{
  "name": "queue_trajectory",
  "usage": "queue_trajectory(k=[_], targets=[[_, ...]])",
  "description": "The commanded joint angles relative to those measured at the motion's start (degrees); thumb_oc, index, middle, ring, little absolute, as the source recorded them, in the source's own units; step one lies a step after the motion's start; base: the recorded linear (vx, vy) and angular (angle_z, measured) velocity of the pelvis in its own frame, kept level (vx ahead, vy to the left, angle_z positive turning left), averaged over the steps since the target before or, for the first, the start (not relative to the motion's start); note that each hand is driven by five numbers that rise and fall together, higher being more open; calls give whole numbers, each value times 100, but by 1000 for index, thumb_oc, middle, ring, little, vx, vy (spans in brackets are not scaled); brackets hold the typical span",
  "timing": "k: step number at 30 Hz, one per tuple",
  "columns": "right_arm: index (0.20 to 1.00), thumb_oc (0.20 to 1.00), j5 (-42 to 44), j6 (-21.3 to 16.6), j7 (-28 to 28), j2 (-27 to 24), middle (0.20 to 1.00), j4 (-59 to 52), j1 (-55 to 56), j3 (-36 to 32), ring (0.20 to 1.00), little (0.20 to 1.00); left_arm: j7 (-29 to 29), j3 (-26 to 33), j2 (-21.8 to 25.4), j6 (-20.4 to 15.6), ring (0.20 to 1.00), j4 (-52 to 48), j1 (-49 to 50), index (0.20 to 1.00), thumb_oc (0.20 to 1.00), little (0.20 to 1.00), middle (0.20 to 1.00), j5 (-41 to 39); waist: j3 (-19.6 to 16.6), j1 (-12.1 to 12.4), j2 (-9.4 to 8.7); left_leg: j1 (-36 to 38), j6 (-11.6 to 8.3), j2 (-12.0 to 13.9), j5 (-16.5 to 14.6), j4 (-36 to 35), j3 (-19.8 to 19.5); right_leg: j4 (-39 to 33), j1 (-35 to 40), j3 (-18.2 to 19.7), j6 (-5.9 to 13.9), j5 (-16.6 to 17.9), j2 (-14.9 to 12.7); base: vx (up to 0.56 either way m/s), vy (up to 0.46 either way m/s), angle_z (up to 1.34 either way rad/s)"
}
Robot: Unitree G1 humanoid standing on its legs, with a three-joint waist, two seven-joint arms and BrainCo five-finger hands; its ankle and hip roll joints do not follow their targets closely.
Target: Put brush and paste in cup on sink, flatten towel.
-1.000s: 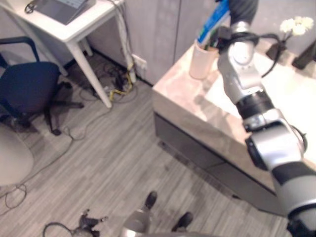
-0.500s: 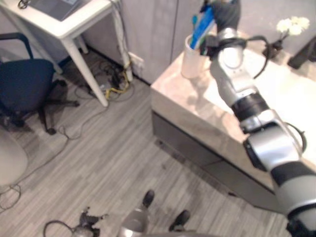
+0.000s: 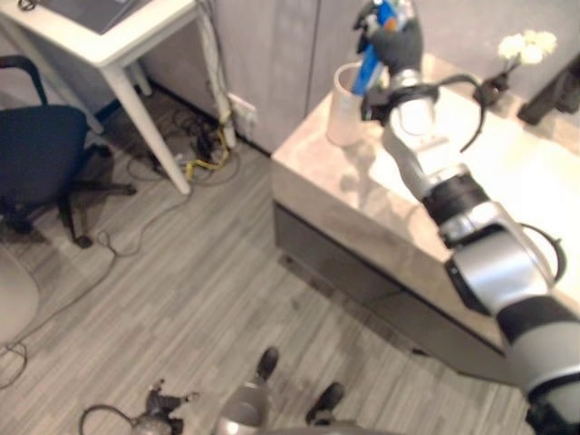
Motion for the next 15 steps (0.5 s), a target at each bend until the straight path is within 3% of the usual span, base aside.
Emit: queue_trajectory(k=[1,15], targets=[[1000,1000,-100,-296,-19,-77,1000,132,-715,275,1000,1000,155,-138,265,-135,1000,311,-36,1000,1000,1000,1000,-34,-1,13,-173,-66,-49,227,-252,-5,267,-7,545,222,430,-15,-443,0,0,0],[1000,1000,-490,-151,-237,-26,1000,189,-692,138,1000,1000,80,-166,231,-72,1000,485,-79,1000,1000,1000,1000,30,-118,-128,-114,91,-35,267,-320,-5,515,-7,527,476,438,67,-465,-27,6,-7]])
